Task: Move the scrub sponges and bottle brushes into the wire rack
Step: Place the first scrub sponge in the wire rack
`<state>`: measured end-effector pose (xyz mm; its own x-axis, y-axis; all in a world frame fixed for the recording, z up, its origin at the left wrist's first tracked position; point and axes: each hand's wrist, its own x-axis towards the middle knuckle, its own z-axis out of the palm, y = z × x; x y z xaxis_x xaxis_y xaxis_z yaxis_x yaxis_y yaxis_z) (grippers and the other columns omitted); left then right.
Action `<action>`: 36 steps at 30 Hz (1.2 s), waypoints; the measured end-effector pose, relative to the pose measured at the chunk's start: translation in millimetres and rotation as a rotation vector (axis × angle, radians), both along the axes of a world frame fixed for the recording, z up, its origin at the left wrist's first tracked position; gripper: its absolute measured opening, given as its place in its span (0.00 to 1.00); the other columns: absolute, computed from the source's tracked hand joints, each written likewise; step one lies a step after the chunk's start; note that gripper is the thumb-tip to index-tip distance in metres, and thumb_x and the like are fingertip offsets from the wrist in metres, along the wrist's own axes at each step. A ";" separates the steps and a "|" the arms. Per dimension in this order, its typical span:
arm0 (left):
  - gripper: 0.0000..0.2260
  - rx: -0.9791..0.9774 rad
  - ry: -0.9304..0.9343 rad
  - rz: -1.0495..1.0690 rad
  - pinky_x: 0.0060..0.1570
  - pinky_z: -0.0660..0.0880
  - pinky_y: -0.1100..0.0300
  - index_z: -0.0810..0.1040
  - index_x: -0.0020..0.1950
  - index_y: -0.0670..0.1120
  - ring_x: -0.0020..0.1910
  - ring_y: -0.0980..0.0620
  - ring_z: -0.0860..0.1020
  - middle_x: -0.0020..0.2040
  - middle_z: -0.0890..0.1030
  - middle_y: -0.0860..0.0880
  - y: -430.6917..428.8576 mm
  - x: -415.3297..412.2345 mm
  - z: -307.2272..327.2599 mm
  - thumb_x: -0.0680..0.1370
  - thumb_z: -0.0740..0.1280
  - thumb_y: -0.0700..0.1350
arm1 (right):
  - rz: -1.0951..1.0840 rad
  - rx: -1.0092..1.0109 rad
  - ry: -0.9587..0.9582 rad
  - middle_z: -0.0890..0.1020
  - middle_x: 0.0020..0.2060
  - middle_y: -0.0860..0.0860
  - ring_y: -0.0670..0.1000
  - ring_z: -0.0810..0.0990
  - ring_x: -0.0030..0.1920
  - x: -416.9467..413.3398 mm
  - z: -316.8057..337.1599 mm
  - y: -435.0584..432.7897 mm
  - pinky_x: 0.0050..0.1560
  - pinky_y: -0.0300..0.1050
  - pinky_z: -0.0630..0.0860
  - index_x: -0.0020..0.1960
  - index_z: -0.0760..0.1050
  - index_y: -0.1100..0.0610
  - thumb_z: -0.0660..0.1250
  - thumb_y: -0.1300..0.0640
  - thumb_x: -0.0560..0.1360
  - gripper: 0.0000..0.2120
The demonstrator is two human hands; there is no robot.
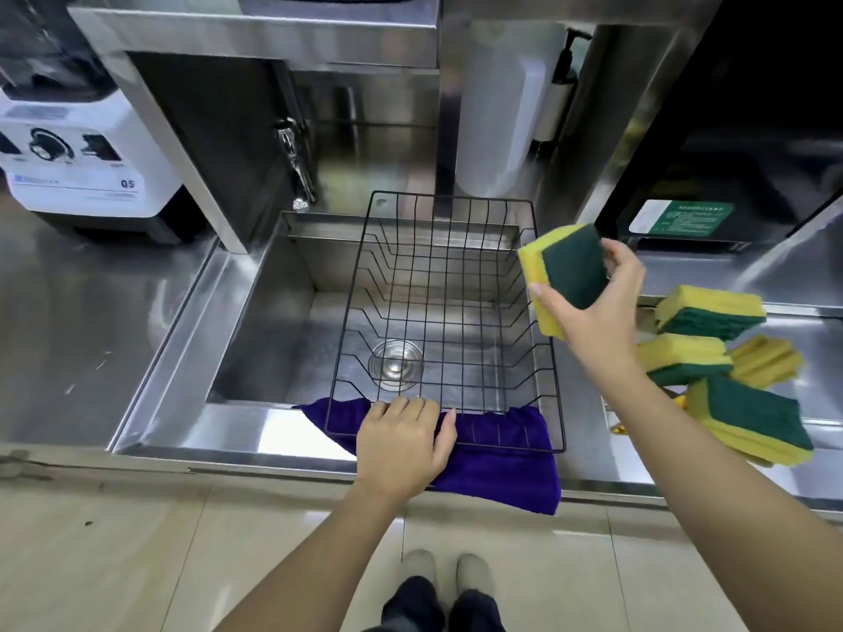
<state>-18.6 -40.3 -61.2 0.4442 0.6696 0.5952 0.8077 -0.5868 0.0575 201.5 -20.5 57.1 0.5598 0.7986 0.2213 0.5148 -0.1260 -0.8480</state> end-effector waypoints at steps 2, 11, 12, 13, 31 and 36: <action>0.18 -0.012 0.003 0.002 0.32 0.66 0.56 0.76 0.33 0.45 0.29 0.49 0.73 0.29 0.75 0.50 -0.8 -0.1 1.1 0.79 0.59 0.50 | 0.124 -0.100 -0.004 0.56 0.72 0.57 0.50 0.60 0.70 -19.5 0.5 11.0 0.71 0.42 0.60 0.70 0.60 0.62 0.77 0.51 0.64 0.42; 0.15 -0.012 0.009 0.005 0.32 0.64 0.56 0.75 0.33 0.46 0.30 0.49 0.72 0.29 0.75 0.50 -1.6 -0.1 4.0 0.78 0.59 0.50 | 0.476 -0.495 -0.011 0.61 0.67 0.53 0.54 0.66 0.67 -73.8 -45.7 23.1 0.66 0.55 0.68 0.69 0.57 0.55 0.77 0.45 0.62 0.44; 0.15 -0.010 0.007 0.005 0.32 0.64 0.56 0.75 0.34 0.46 0.30 0.49 0.72 0.29 0.74 0.50 -1.7 0.0 3.8 0.78 0.59 0.50 | 0.506 -0.537 0.007 0.62 0.66 0.53 0.55 0.67 0.66 -75.0 -49.6 23.2 0.65 0.54 0.70 0.69 0.57 0.54 0.76 0.45 0.62 0.43; 0.15 -0.008 0.005 0.005 0.32 0.64 0.56 0.75 0.34 0.45 0.30 0.49 0.72 0.29 0.75 0.49 -1.9 -0.1 3.7 0.78 0.59 0.50 | 0.532 -0.574 0.001 0.63 0.65 0.53 0.55 0.67 0.66 -76.0 -53.5 23.2 0.64 0.54 0.70 0.69 0.58 0.53 0.76 0.44 0.62 0.43; 0.13 0.006 -0.005 -0.011 0.33 0.66 0.56 0.76 0.36 0.45 0.34 0.49 0.74 0.33 0.77 0.49 -2.3 0.3 2.5 0.78 0.60 0.48 | 0.828 -0.731 -0.048 0.67 0.64 0.55 0.54 0.65 0.67 -88.1 -79.2 32.4 0.62 0.41 0.63 0.73 0.61 0.42 0.69 0.48 0.72 0.32; 0.13 0.001 0.005 0.007 0.33 0.65 0.56 0.77 0.36 0.45 0.33 0.49 0.73 0.34 0.77 0.48 -2.6 0.9 3.7 0.77 0.60 0.49 | 0.869 -0.747 0.026 0.69 0.62 0.55 0.54 0.67 0.66 -83.5 -75.3 35.7 0.60 0.39 0.63 0.72 0.63 0.46 0.68 0.54 0.74 0.30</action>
